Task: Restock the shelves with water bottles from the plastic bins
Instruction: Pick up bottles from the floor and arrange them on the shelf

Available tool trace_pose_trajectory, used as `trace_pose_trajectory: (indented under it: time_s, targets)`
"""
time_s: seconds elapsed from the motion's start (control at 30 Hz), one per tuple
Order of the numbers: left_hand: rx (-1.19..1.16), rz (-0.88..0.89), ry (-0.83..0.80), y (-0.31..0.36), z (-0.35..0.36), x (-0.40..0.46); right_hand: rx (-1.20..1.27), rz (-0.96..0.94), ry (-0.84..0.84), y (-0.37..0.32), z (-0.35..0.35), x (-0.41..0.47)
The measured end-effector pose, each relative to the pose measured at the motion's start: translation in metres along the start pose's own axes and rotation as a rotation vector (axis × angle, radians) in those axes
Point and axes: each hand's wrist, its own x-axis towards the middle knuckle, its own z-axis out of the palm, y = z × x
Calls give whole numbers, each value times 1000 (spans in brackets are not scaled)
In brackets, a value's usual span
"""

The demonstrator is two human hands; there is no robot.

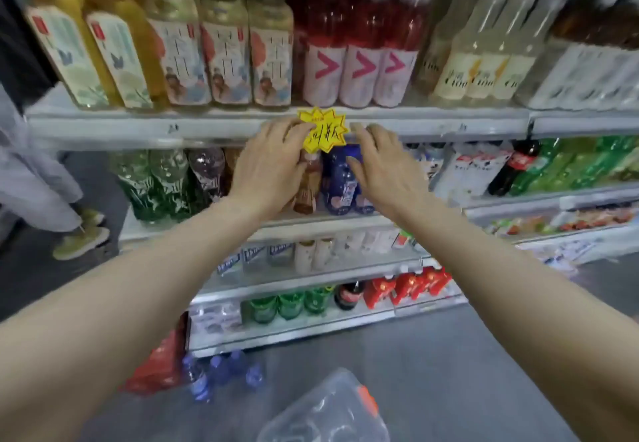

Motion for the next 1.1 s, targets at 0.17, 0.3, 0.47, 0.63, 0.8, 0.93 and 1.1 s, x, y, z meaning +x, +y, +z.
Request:
trace_pose_trajectory:
  time_s: [0.17,0.3,0.47,0.63,0.8,0.93,1.1]
  targets:
    - [-27,-42,-257,-38,68,-102,57,60,-170,-32,92,-89]
    - [-49,-65,-435,-82,125,-187,113,136,-250,-74,174,-151]
    - [-90,-110,-617,-137,203,-301,215,264,-396,-129,287,-233]
    - [-109,-128,-762,-187,286,-413,312,392,-578,-178,403,-318]
    - [-60,-113,-926,-233,375,-506,381,453,-732,-214,506,-401]
    - [-54,-74,-1016,-262,438,-558,396,519,-832,-237,579,-440]
    - [-40,8,-1035,-284,505,-596,456,611,-896,-257,669,-463]
